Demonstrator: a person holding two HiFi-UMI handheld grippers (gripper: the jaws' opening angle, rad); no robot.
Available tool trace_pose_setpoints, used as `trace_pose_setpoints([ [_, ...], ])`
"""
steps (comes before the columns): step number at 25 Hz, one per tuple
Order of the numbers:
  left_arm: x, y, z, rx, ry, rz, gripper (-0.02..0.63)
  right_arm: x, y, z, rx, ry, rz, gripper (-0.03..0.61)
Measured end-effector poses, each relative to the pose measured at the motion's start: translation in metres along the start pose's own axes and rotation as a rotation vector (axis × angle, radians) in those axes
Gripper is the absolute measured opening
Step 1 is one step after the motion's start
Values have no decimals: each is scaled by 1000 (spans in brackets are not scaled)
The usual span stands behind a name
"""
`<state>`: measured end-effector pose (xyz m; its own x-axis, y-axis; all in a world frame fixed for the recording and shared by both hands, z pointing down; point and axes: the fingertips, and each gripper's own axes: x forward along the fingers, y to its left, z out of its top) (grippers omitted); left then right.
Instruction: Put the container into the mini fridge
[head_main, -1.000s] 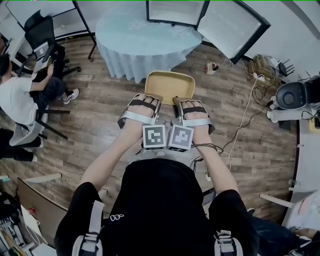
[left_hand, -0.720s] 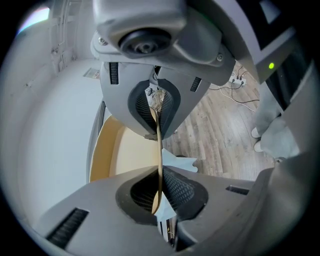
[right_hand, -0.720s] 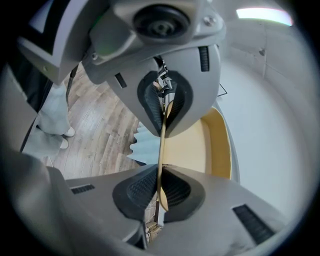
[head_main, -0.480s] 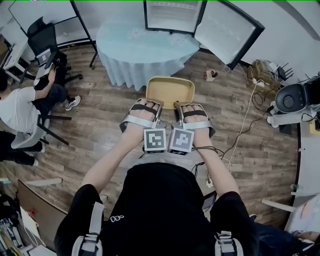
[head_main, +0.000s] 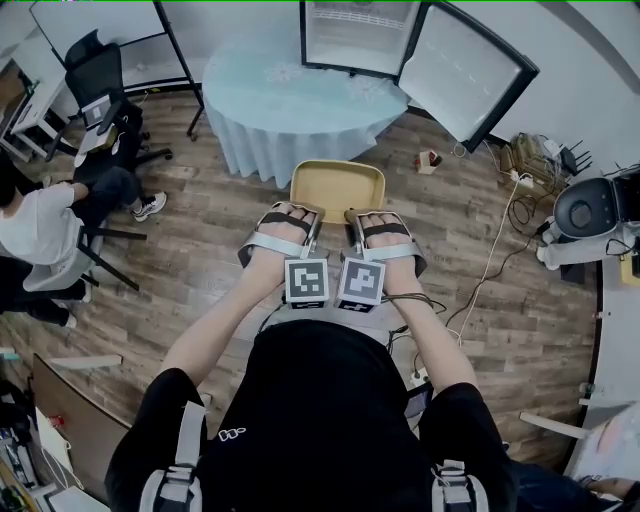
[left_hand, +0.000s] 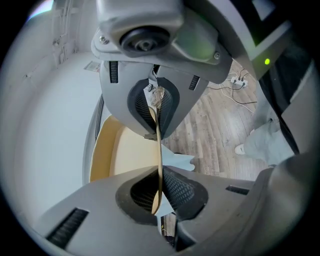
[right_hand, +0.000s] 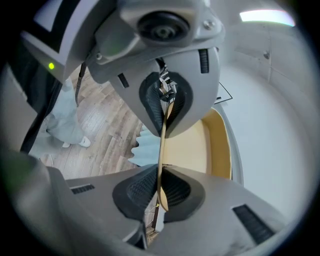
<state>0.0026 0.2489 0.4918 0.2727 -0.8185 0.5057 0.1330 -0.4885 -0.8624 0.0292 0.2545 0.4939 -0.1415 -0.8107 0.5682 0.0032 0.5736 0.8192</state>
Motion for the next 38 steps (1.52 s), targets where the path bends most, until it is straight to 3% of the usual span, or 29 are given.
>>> trace_pose_setpoints([
  [10,54,39,-13,-22,-35,49,20,48,-44,-14,-25,33,-30,14],
  [17,116,65,-37,-49,-22,72,20,112,-78,-21,-26,21,-38,14],
  [27,216,116,-114,-79,36,32,21,229,-147,0,0,-19,0,12],
  [34,293,155,-152,-62,27,-33,21,310,-194,-1,50,-15,44,12],
  [38,330,168,-156,-49,-36,-52,21,344,-206,-11,94,33,62,12],
])
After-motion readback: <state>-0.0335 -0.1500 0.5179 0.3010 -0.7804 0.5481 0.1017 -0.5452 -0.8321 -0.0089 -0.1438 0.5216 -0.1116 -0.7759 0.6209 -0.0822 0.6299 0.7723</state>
